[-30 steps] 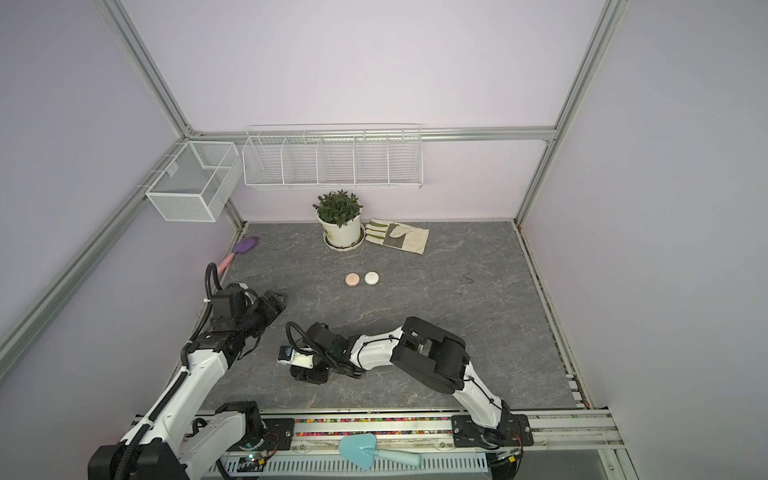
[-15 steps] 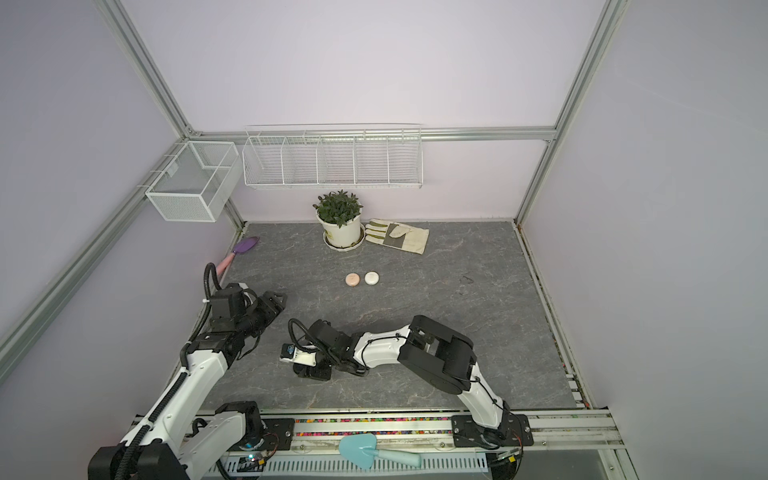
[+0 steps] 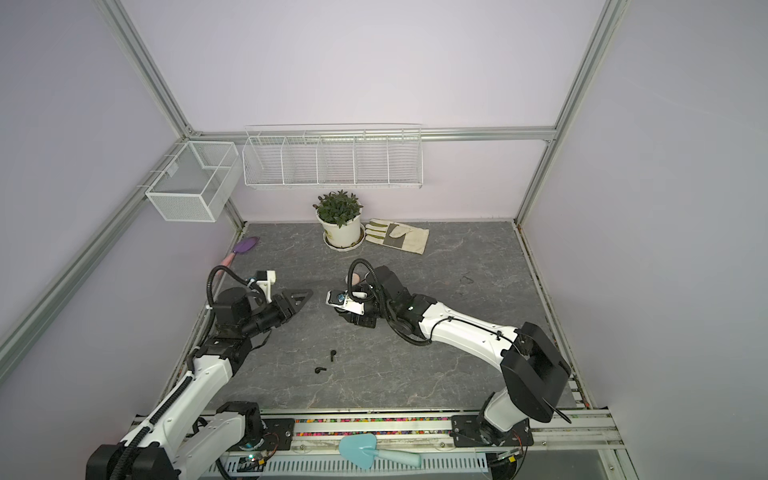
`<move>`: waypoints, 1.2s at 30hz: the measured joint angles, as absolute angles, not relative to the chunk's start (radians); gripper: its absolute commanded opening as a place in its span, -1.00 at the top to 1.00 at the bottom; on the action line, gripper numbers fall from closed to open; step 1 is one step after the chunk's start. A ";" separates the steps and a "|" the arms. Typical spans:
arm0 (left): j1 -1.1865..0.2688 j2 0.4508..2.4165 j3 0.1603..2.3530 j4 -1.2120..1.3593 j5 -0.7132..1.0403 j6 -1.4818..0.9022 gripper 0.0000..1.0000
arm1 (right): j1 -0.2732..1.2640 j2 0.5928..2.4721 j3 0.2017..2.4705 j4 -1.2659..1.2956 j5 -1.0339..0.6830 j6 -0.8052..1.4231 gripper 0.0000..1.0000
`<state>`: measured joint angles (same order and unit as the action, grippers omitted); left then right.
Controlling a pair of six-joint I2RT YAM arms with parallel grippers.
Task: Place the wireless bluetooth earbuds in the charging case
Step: 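Lift the black case with the right gripper toward the left gripper, then close the left gripper on the black case held by the right gripper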
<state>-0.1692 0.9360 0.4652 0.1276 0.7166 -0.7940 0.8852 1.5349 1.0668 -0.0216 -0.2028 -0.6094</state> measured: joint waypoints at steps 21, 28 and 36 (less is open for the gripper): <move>-0.327 1.076 0.367 0.569 0.886 -0.940 -0.12 | 0.846 1.535 1.108 -0.078 -0.278 -0.655 0.16; -0.345 1.092 0.368 0.601 0.891 -0.942 -0.02 | 0.846 1.534 1.112 -0.078 -0.308 -0.654 0.15; -0.355 1.100 0.376 0.622 0.891 -0.942 0.29 | 0.853 1.534 1.122 -0.079 -0.323 -0.654 0.15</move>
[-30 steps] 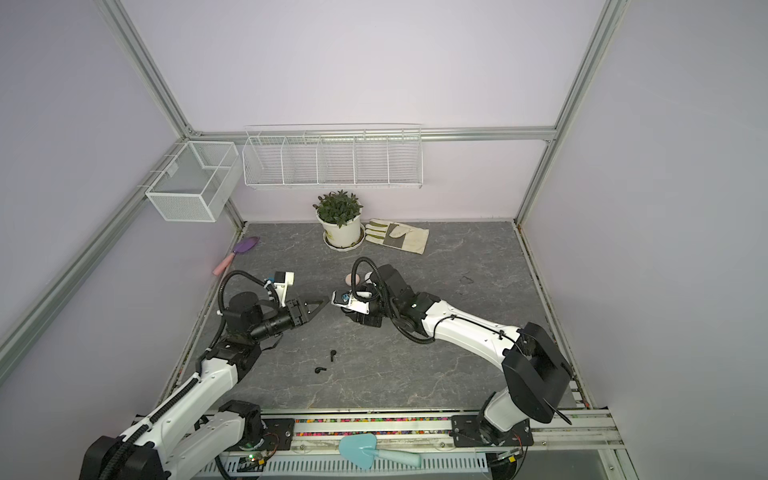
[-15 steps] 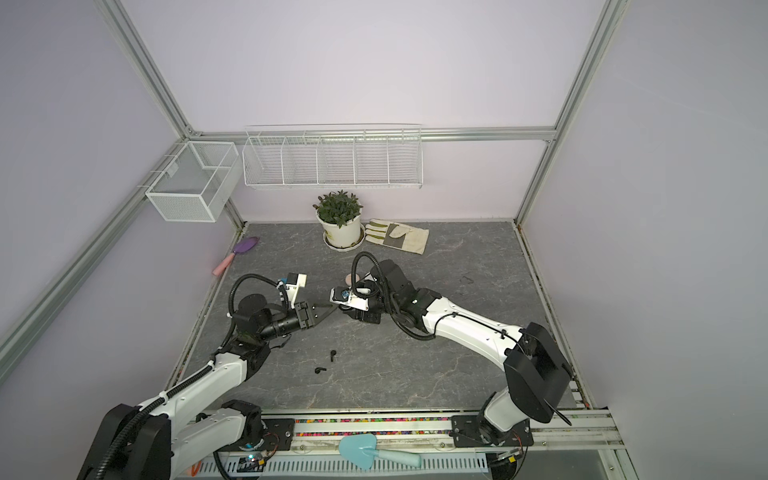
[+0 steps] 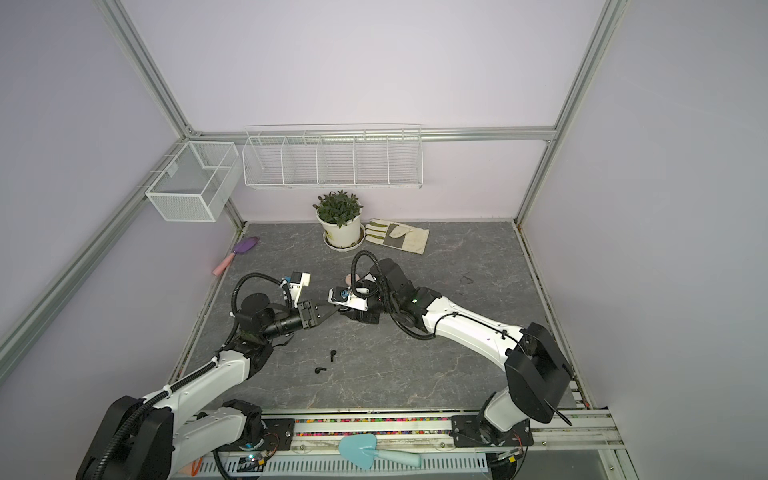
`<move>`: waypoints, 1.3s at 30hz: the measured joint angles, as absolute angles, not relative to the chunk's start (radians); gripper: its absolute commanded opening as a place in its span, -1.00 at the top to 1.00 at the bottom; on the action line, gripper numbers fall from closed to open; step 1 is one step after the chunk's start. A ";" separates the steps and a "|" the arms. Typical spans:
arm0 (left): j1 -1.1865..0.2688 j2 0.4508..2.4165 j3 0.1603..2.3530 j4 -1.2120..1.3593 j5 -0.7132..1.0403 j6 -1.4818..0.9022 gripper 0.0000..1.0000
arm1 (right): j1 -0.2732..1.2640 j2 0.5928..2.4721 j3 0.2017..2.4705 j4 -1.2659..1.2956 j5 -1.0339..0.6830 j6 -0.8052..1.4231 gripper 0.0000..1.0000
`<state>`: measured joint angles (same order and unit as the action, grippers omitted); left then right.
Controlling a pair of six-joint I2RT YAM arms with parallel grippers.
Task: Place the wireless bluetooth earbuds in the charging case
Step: 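Close the left gripper on the black case held by the right gripper, then pry the black case lid open with the right gripper while the left holds it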
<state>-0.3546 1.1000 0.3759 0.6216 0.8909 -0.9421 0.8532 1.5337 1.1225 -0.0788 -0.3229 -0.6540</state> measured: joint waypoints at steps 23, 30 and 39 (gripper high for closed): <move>-0.362 1.087 0.378 0.625 0.890 -0.942 0.48 | 0.863 1.534 1.147 -0.078 -0.331 -0.654 0.14; -0.362 1.077 0.378 0.615 0.882 -0.943 0.61 | 0.864 1.534 1.147 -0.076 -0.330 -0.656 -0.02; -0.397 1.023 0.371 0.603 0.771 -0.840 1.00 | 0.863 1.506 1.150 -0.103 -0.316 -0.634 -0.38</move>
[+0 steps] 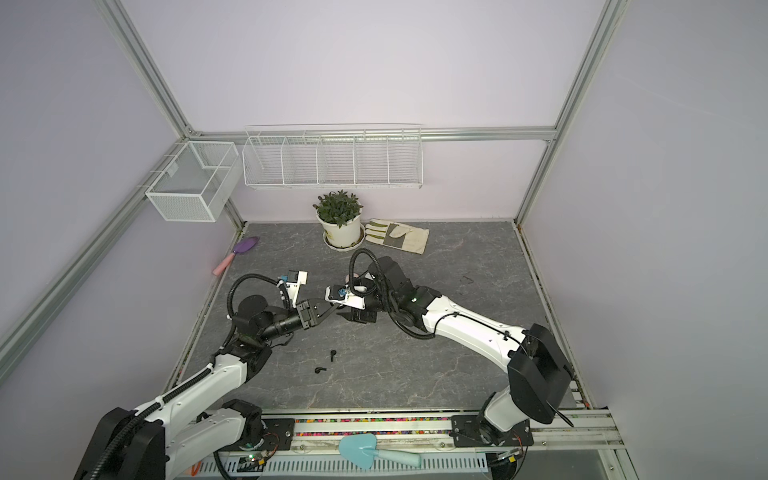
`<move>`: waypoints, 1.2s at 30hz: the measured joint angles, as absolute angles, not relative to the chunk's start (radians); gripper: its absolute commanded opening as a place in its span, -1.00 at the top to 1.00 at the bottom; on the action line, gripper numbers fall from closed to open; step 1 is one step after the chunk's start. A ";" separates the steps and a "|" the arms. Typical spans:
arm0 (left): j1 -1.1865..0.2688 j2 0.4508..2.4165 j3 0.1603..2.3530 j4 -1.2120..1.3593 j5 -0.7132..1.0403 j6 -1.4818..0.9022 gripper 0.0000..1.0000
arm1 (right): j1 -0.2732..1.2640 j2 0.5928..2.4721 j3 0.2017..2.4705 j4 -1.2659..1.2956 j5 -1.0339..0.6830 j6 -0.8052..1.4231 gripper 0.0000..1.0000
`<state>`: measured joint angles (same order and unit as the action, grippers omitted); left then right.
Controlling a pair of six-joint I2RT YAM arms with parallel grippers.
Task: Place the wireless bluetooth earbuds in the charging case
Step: 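Pry the black case lid open with the right gripper while the left holds it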
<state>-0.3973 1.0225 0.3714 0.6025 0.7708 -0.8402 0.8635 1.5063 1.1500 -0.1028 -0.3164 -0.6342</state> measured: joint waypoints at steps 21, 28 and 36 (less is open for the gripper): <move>-0.465 1.056 0.223 1.014 0.712 -0.449 1.00 | 0.838 1.329 1.107 -0.171 -0.264 -0.588 -0.30; -0.493 1.041 0.223 0.986 0.711 -0.374 1.00 | 0.841 1.362 1.127 -0.169 -0.262 -0.595 -0.29; -0.492 1.039 0.223 0.961 0.701 -0.356 1.00 | 0.853 1.391 1.148 -0.168 -0.262 -0.601 -0.28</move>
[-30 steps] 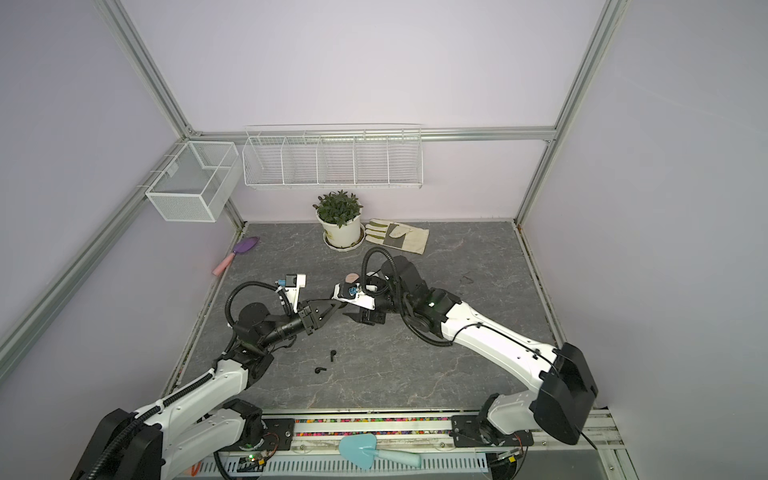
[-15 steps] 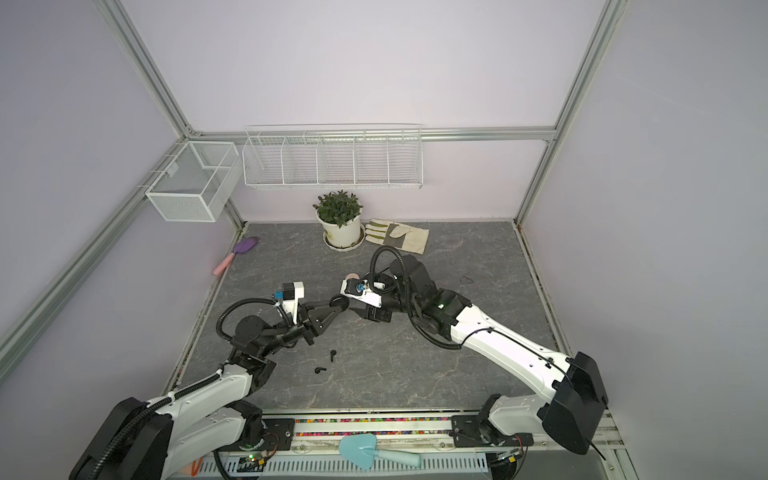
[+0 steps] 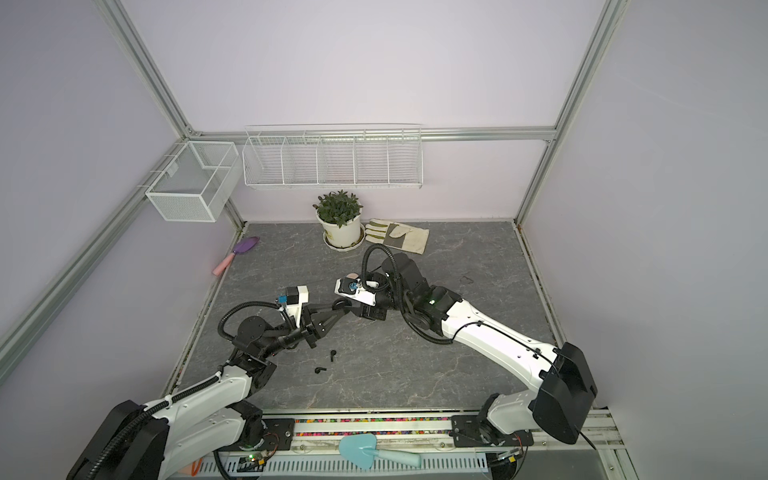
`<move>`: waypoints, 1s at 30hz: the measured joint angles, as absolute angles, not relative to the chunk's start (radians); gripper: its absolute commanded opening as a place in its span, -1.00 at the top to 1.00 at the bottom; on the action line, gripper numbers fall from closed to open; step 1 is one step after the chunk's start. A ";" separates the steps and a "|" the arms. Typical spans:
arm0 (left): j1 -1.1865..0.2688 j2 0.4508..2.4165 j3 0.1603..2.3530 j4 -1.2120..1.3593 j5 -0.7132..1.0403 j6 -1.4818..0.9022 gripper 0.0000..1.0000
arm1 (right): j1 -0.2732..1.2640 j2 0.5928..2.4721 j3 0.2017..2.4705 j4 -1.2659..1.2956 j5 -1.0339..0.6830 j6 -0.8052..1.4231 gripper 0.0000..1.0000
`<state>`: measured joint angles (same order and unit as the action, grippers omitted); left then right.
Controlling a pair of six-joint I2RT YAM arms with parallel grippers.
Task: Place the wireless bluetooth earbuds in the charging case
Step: 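Pry the black case lid open with the right gripper while the left holds it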
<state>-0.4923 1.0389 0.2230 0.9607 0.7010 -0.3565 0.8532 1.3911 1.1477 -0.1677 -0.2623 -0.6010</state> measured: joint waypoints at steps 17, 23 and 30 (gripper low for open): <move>-0.492 1.017 0.223 0.920 0.685 -0.358 1.00 | 0.874 1.407 1.177 -0.163 -0.239 -0.615 -0.24; -0.492 1.017 0.223 0.915 0.681 -0.362 1.00 | 0.874 1.407 1.178 -0.160 -0.223 -0.615 -0.24; -0.492 1.017 0.223 0.911 0.678 -0.365 1.00 | 0.874 1.410 1.180 -0.160 -0.213 -0.618 -0.24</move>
